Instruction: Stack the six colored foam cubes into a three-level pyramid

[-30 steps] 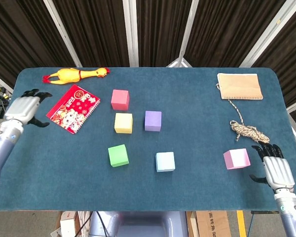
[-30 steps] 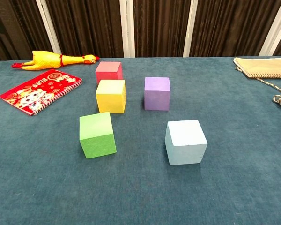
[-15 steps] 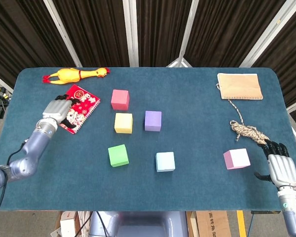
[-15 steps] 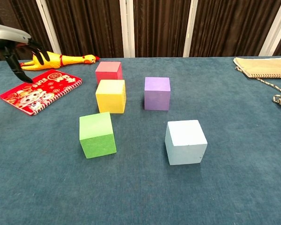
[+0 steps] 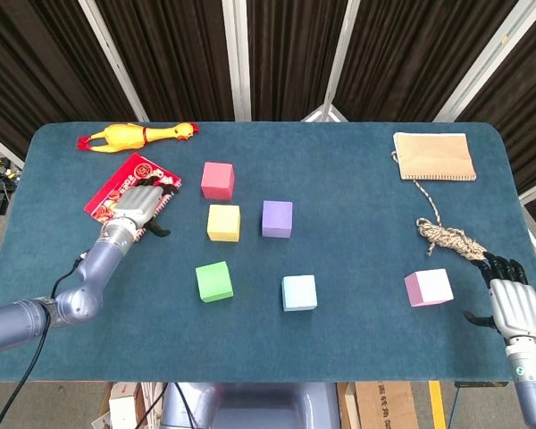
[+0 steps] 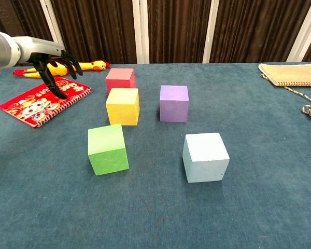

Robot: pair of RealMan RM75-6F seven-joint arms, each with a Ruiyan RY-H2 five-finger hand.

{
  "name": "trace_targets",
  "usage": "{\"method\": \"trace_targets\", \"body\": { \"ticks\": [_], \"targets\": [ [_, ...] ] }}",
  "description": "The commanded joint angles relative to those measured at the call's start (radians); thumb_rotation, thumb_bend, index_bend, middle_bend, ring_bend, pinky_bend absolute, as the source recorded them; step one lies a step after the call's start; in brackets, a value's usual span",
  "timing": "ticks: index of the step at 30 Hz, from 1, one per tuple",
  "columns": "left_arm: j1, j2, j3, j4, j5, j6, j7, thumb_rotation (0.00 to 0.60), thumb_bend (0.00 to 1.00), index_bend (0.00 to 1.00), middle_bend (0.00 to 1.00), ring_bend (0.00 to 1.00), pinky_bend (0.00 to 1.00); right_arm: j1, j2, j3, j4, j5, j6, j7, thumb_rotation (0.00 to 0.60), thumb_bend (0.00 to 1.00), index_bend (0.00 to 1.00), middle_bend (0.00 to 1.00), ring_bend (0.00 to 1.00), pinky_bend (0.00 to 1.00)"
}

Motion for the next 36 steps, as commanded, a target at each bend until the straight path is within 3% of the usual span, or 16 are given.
{"method": "trace_targets", "body": {
  "ticks": [1, 14, 22, 36],
  "targets": [
    [-0.016, -0.016, 0.001, -0.013, -0.023, 0.018, 0.012, 0.600, 0.23, 0.22, 0.20, 0.00, 0.01, -0.001, 0.000, -0.001, 0.002, -0.001, 0.000, 0.005, 0.600, 0.18, 0.18, 0.10, 0.08, 0.04],
    [-0.083, -0.088, 0.005, -0.050, -0.094, 0.098, 0.078, 0.600, 0.23, 0.22, 0.20, 0.00, 0.01, -0.010, 0.005, 0.000, 0.014, -0.006, 0.005, 0.035, 0.600, 0.18, 0.18, 0.10, 0.08, 0.04],
    [-0.102, -0.176, -0.010, 0.000, -0.102, 0.160, 0.103, 0.600, 0.23, 0.22, 0.19, 0.00, 0.01, -0.013, 0.014, 0.001, 0.029, -0.005, -0.003, 0.059, 0.600, 0.18, 0.18, 0.10, 0.08, 0.04],
    [-0.141, -0.279, -0.053, 0.091, -0.128, 0.158, 0.139, 0.600, 0.23, 0.23, 0.18, 0.00, 0.01, -0.030, 0.030, 0.004, 0.057, 0.007, -0.002, 0.102, 0.600, 0.18, 0.18, 0.10, 0.08, 0.04]
  ]
}}
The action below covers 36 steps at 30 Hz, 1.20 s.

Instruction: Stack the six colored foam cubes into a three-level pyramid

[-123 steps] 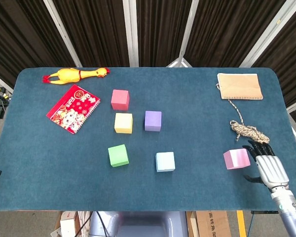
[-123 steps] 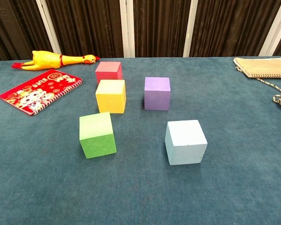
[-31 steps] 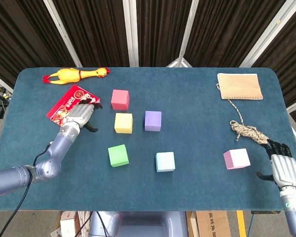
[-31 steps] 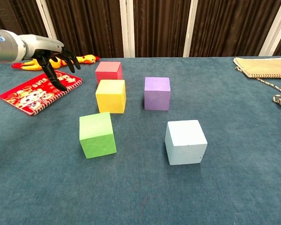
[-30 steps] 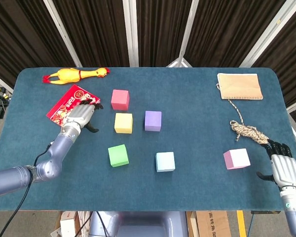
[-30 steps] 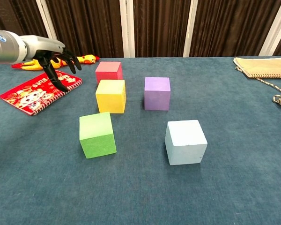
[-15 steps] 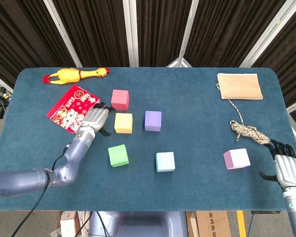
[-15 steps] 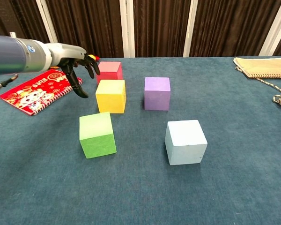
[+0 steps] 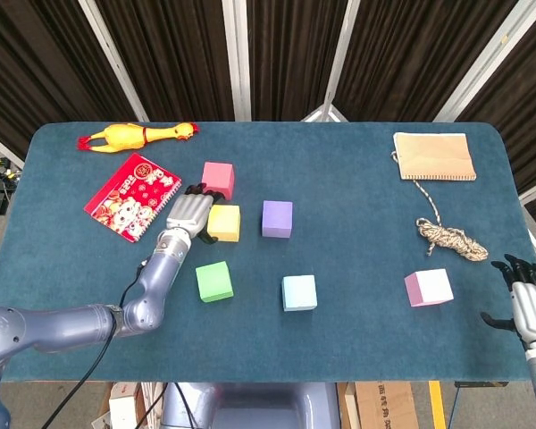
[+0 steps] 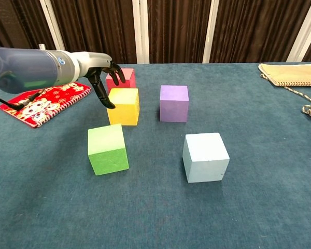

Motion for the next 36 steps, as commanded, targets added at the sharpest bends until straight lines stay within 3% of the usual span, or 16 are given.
{"method": "trace_targets", "body": {
  "ticks": [1, 36],
  "targets": [
    [-0.012, -0.019, -0.005, 0.016, -0.014, -0.005, 0.018, 0.600, 0.23, 0.23, 0.18, 0.00, 0.01, -0.002, 0.002, 0.002, 0.004, 0.001, 0.000, 0.007, 0.600, 0.18, 0.18, 0.10, 0.08, 0.04],
    [-0.016, -0.106, -0.032, 0.129, -0.004, 0.004, 0.106, 0.600, 0.25, 0.29, 0.28, 0.01, 0.01, -0.007, -0.004, 0.012, -0.012, -0.008, 0.012, 0.015, 0.600, 0.18, 0.18, 0.10, 0.08, 0.04]
  ]
}}
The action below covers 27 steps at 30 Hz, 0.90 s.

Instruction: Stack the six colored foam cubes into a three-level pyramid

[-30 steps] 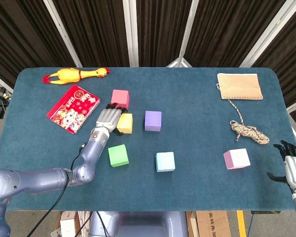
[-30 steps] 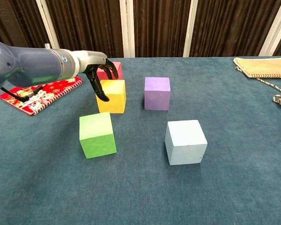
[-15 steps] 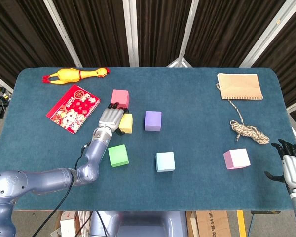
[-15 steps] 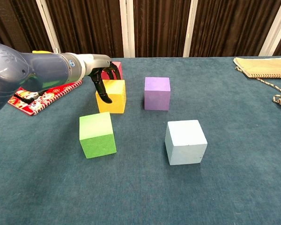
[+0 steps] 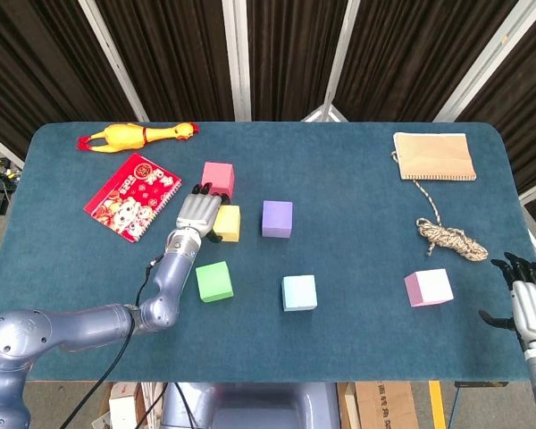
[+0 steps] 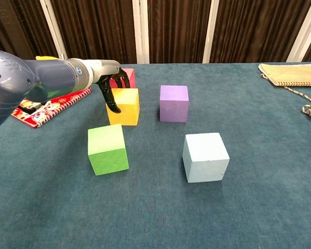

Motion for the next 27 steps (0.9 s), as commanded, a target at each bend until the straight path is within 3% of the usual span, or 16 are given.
{"method": "trace_targets", "body": {
  "ticks": [1, 20, 27],
  "targets": [
    [0.000, -0.003, -0.003, 0.000, 0.004, 0.001, 0.004, 0.600, 0.26, 0.29, 0.29, 0.01, 0.01, -0.001, 0.000, 0.001, 0.002, 0.000, 0.001, 0.003, 0.600, 0.18, 0.18, 0.10, 0.08, 0.04],
    [0.000, -0.042, -0.019, 0.034, 0.042, 0.042, 0.039, 0.600, 0.36, 0.33, 0.36, 0.05, 0.02, -0.004, 0.001, 0.004, 0.020, 0.000, -0.005, 0.029, 0.600, 0.18, 0.18, 0.10, 0.08, 0.04],
    [0.000, -0.064, -0.050, 0.058, 0.065, 0.055, 0.024, 0.600, 0.36, 0.33, 0.36, 0.05, 0.02, -0.004, -0.002, 0.007, 0.025, 0.004, -0.006, 0.032, 0.600, 0.18, 0.18, 0.10, 0.08, 0.04]
  ]
}}
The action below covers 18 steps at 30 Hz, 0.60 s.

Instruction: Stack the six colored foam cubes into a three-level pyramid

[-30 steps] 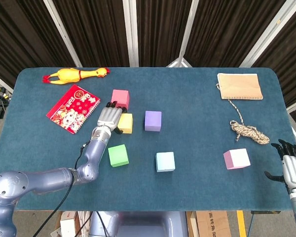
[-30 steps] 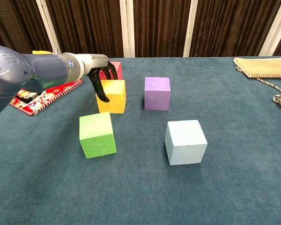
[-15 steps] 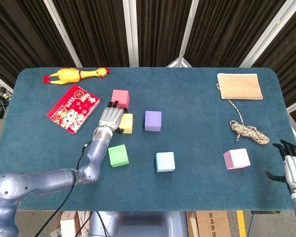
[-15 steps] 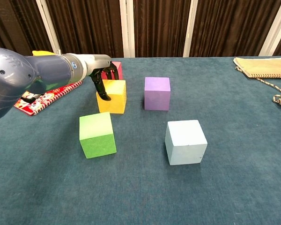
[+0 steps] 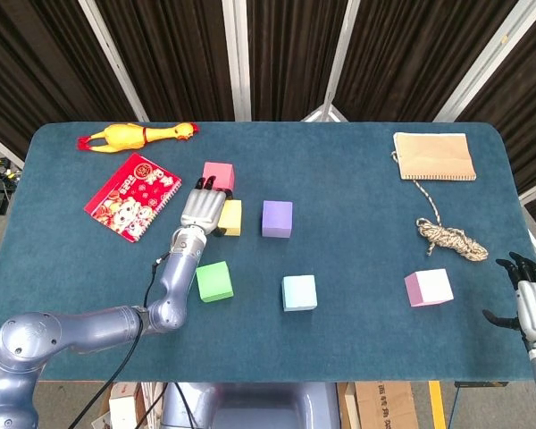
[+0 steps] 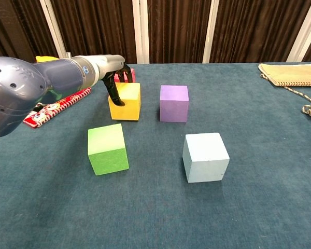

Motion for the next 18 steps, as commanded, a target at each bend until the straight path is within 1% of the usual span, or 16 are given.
{"method": "trace_targets", "body": {
  "ticks": [1, 13, 18],
  "targets": [
    [-0.003, -0.009, -0.011, 0.015, 0.005, 0.000, -0.001, 0.600, 0.36, 0.33, 0.36, 0.05, 0.02, 0.000, -0.001, 0.002, 0.002, 0.003, 0.000, 0.000, 0.600, 0.18, 0.18, 0.10, 0.08, 0.04],
    [-0.040, -0.061, -0.063, 0.099, -0.001, -0.048, 0.009, 0.600, 0.36, 0.33, 0.36, 0.05, 0.02, 0.002, -0.008, 0.012, 0.022, 0.025, -0.009, 0.000, 0.600, 0.18, 0.18, 0.10, 0.08, 0.04],
    [-0.052, -0.078, -0.072, 0.115, -0.014, -0.062, 0.026, 0.600, 0.36, 0.33, 0.36, 0.05, 0.02, 0.004, -0.012, 0.016, 0.033, 0.030, -0.013, 0.003, 0.600, 0.18, 0.18, 0.10, 0.08, 0.04]
  ]
}}
